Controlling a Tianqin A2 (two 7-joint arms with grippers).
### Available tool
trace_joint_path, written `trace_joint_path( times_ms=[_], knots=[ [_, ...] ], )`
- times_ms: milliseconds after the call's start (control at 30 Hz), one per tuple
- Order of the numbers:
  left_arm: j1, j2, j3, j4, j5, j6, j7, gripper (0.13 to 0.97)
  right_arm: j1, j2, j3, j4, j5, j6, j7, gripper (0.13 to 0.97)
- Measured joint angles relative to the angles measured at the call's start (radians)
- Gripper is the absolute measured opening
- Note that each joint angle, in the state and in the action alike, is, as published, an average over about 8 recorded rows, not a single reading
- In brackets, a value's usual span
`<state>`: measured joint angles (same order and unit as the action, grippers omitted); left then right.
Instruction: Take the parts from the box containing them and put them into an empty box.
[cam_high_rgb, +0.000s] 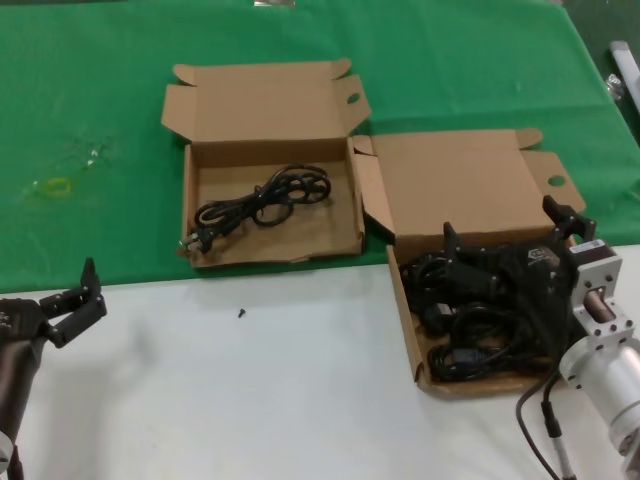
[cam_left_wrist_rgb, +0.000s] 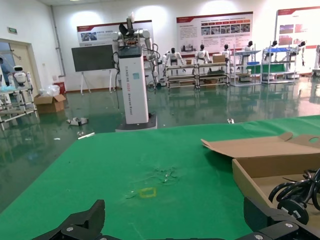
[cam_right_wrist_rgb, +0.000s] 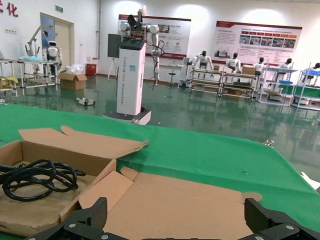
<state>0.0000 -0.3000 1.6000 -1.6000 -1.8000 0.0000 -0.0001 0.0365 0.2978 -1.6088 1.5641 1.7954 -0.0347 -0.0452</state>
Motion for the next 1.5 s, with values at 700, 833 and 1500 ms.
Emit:
trace_joint_path(
  times_ms=[700,833,1500],
  knots=[
    [0.000,0.000,0.000,0.000,0.000,0.000,0.000,0.966,-0.005,0.000,0.001,0.005,0.001,0.004,0.006,0.966],
    [0.000,0.000,0.000,0.000,0.000,0.000,0.000,0.966,-0.005,0.000,0.001,0.005,0.001,0.004,0.006,0.966],
    [0.000,0.000,0.000,0.000,0.000,0.000,0.000,0.966,-0.005,0.000,0.001,0.005,0.001,0.004,0.006,0.966]
  ],
)
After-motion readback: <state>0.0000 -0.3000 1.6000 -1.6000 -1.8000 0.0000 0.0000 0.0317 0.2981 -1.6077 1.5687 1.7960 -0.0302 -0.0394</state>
